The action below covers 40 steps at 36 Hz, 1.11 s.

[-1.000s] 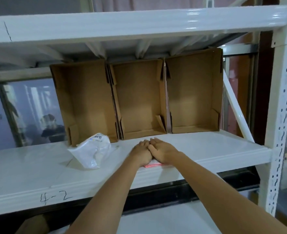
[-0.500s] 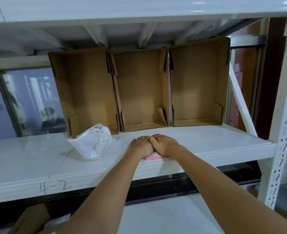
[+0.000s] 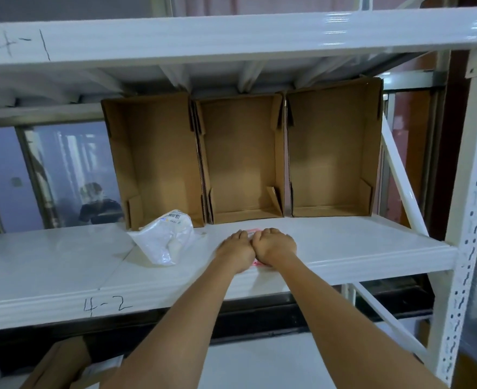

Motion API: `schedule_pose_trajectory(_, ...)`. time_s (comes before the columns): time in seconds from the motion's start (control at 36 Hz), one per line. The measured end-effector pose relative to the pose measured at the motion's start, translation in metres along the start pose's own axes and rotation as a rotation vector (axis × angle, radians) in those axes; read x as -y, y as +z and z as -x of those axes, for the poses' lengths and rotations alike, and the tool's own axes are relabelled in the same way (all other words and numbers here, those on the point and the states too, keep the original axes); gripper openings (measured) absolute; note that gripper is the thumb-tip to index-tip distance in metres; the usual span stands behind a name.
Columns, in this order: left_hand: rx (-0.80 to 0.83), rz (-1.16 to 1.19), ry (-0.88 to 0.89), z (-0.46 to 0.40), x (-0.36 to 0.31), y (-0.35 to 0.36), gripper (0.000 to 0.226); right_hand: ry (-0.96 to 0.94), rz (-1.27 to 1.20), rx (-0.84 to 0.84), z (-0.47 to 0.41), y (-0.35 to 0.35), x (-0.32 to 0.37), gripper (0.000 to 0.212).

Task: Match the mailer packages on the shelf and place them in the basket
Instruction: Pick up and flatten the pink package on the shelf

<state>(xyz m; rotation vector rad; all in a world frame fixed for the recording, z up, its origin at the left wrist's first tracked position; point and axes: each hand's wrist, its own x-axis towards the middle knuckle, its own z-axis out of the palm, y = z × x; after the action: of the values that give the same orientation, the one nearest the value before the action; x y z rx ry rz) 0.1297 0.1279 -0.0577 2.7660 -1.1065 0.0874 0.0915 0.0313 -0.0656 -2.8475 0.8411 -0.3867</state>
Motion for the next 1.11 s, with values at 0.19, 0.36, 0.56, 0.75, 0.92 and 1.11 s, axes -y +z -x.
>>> schedule_pose_trajectory(0.19, 0.101, -0.065, 0.049, -0.01, 0.012, 0.001, 0.058, -0.259, 0.001, 0.125, 0.0, -0.005, -0.015, 0.054)
schedule_pose_trajectory(0.36, 0.141, -0.062, 0.064, -0.012, 0.015, 0.003, 0.059, -0.365, 0.062, 0.163, 0.003, -0.007, -0.023, 0.052)
schedule_pose_trajectory(0.56, 0.126, 0.019, 0.033, -0.012, 0.016, 0.001, 0.056, -0.324, 0.119, 0.178, 0.005, -0.009, -0.017, 0.051)
schedule_pose_trajectory(0.75, 0.127, 0.039, 0.013, -0.01, 0.015, 0.003, 0.057, -0.22, 0.042, 0.212, -0.001, -0.004, -0.017, 0.055)
schedule_pose_trajectory(0.92, 0.111, -0.037, -0.039, -0.011, 0.013, 0.008, 0.059, -0.091, 0.205, 0.185, 0.009, -0.01, -0.004, 0.057)
schedule_pose_trajectory(1.11, -0.042, 0.595, -0.307, 0.002, -0.002, -0.011, 0.055, -0.008, 0.297, -0.029, 0.034, -0.029, 0.02, 0.046)
